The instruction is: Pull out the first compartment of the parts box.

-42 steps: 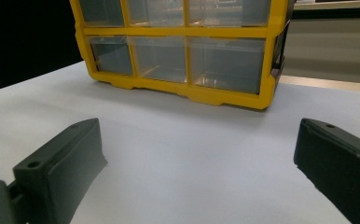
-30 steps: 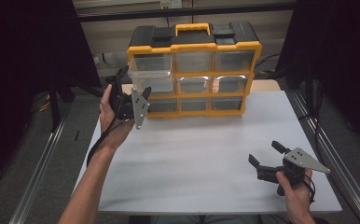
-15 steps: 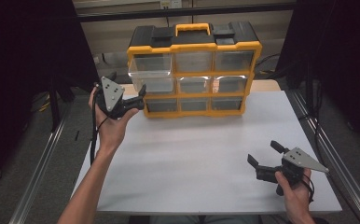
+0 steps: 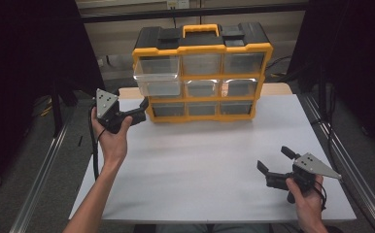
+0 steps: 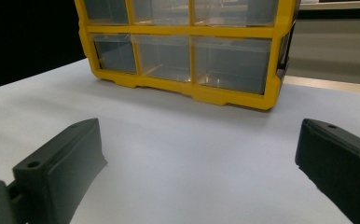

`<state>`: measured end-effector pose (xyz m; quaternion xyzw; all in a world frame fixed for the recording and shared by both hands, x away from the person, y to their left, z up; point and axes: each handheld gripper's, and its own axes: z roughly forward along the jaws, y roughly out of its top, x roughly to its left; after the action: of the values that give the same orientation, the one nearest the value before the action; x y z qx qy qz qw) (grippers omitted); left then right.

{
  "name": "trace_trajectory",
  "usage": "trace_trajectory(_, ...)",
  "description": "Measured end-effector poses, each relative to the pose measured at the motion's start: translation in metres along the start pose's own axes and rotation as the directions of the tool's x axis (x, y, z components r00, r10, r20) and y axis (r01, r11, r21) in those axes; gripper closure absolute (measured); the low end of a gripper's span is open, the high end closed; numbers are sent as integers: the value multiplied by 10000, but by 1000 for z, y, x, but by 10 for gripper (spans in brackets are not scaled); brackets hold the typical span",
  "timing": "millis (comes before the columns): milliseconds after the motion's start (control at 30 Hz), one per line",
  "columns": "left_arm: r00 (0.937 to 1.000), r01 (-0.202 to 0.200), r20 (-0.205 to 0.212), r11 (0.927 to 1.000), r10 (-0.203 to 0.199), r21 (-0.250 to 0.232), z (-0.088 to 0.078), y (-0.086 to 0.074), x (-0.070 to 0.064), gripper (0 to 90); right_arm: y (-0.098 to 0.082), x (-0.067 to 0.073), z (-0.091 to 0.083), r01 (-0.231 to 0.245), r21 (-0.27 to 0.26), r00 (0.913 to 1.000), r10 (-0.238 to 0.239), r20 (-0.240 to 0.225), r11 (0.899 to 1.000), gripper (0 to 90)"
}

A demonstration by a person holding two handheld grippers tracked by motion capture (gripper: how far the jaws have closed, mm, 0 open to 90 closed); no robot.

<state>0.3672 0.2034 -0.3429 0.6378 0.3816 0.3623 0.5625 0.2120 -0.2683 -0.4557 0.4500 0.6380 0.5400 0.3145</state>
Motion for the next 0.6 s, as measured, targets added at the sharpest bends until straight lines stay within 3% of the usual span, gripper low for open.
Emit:
trace_trajectory(133,9998,125,134,9997,-127,196,-3,-9,-1,21,0,1,1,18,-31,10000,-18,7,10000,0)
trace_trajectory(300,9994,-331,-24,9982,333,493,-5,-26,-9,24,0,1,1,12,-48,10000,-12,32,10000,0)
trace_trajectory(400,9997,-221,66,9990,218,396,-9,-32,-11,30,0,1,1,8,-4,10000,-8,1,10000,0)
trace_trajectory(500,9985,-371,-380,9988,383,309,-17,-42,-15,50,0,1,1,0,-7,10000,0,-34,10000,0)
trace_trajectory(600,9982,-492,-317,9984,502,295,-22,-49,-16,51,0,1,1,32,17,10000,-32,-44,10000,1)
